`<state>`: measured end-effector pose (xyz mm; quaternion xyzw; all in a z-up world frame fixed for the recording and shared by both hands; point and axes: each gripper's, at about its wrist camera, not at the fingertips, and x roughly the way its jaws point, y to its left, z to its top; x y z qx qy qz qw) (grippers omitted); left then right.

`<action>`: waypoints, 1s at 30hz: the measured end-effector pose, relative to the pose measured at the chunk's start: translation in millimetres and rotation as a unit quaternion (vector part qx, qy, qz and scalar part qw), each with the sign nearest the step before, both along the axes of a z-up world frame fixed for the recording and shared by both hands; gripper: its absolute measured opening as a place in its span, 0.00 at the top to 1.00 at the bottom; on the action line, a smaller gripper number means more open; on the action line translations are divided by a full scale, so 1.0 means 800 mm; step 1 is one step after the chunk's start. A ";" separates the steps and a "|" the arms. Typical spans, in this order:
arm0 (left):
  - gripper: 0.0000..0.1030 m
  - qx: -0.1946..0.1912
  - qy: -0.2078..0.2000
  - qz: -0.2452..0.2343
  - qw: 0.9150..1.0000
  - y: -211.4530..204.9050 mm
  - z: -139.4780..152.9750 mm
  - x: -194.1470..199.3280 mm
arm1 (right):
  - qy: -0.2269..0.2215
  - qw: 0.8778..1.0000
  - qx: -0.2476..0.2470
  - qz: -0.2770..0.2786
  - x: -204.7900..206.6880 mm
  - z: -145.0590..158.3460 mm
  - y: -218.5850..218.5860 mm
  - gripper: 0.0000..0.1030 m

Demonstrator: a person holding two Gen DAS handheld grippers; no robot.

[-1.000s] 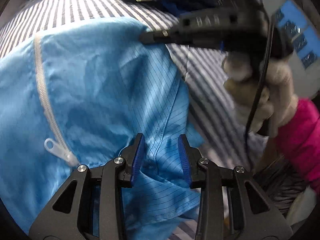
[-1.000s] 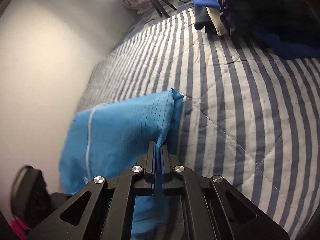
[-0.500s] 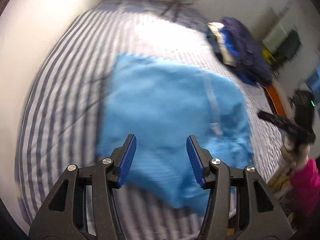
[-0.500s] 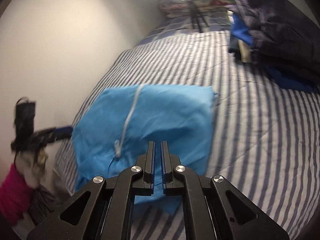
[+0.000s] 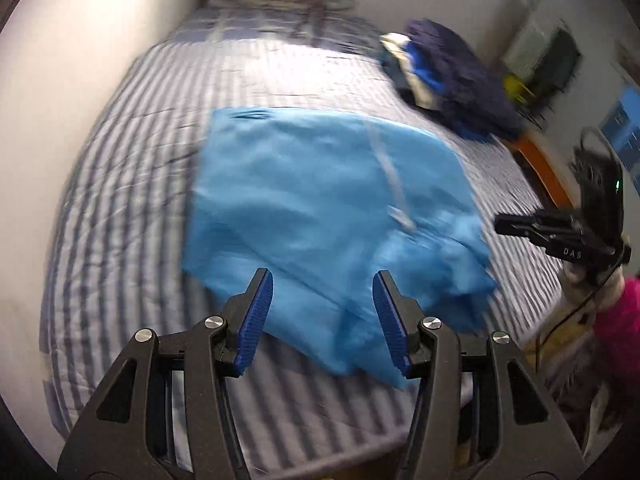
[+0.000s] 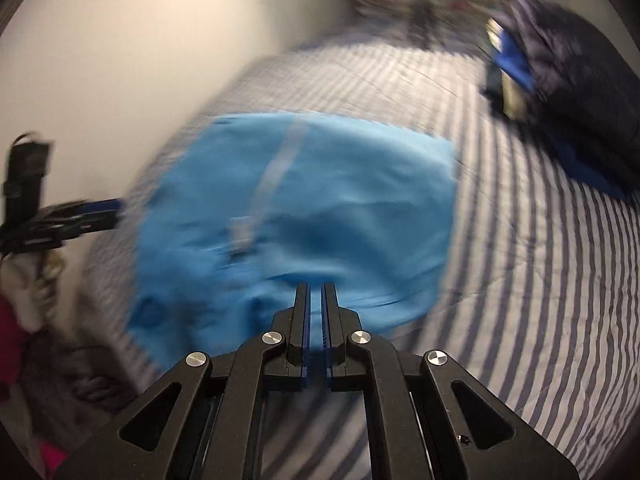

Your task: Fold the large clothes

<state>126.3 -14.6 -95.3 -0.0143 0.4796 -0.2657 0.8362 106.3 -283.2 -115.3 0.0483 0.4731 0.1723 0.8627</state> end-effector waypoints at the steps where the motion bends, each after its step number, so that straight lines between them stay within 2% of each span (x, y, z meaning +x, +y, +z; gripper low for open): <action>1: 0.48 0.000 0.000 -0.008 1.000 -0.010 0.000 -0.008 | -0.008 1.000 -0.002 0.019 -0.009 0.006 0.010 0.96; 3: 0.49 -0.008 0.005 -0.023 1.000 -0.025 -0.004 -0.030 | -0.019 0.998 -0.012 0.053 -0.025 0.010 0.034 0.87; 5: 0.61 -0.008 0.010 -0.036 0.999 -0.039 -0.009 -0.048 | -0.013 0.997 -0.009 0.077 -0.030 0.007 0.050 0.85; 6: 0.63 -0.001 0.014 -0.044 0.999 -0.050 -0.014 -0.053 | -0.002 0.997 0.005 0.081 -0.028 0.001 0.053 0.85; 9: 0.63 0.030 0.014 -0.056 0.998 -0.070 -0.027 -0.062 | 0.042 0.995 0.064 0.063 -0.016 -0.016 0.050 0.85; 12: 0.63 0.043 0.018 -0.049 0.998 -0.077 -0.037 -0.057 | 0.081 0.990 0.105 0.039 -0.001 -0.037 0.044 0.85; 15: 0.63 0.064 0.017 -0.044 0.997 -0.080 -0.051 -0.047 | 0.111 0.981 0.153 0.030 0.017 -0.052 0.038 0.85; 16: 0.65 0.065 0.016 -0.043 0.997 -0.082 -0.052 -0.046 | 0.117 0.979 0.163 0.029 0.021 -0.055 0.038 0.85; 17: 0.73 0.067 0.015 -0.044 0.997 -0.084 -0.054 -0.044 | 0.120 0.978 0.166 0.031 0.026 -0.058 0.041 0.85; 19: 0.87 0.076 0.011 -0.045 0.996 -0.088 -0.057 -0.040 | 0.124 0.978 0.161 0.039 0.031 -0.062 0.051 0.85; 22: 0.94 0.080 0.007 -0.049 0.996 -0.093 -0.060 -0.035 | 0.132 0.976 0.169 0.042 0.032 -0.069 0.068 0.85; 27: 0.96 0.090 -0.002 -0.053 0.995 -0.094 -0.063 -0.036 | 0.104 0.970 0.218 0.029 0.041 -0.058 0.079 0.88; 29: 0.97 0.088 -0.004 -0.052 0.995 -0.094 -0.063 -0.034 | 0.098 0.971 0.216 0.026 0.046 -0.050 0.079 0.88; 30: 0.97 0.085 -0.004 -0.052 0.995 -0.093 -0.062 -0.034 | 0.094 0.976 0.195 0.028 0.046 -0.047 0.081 0.88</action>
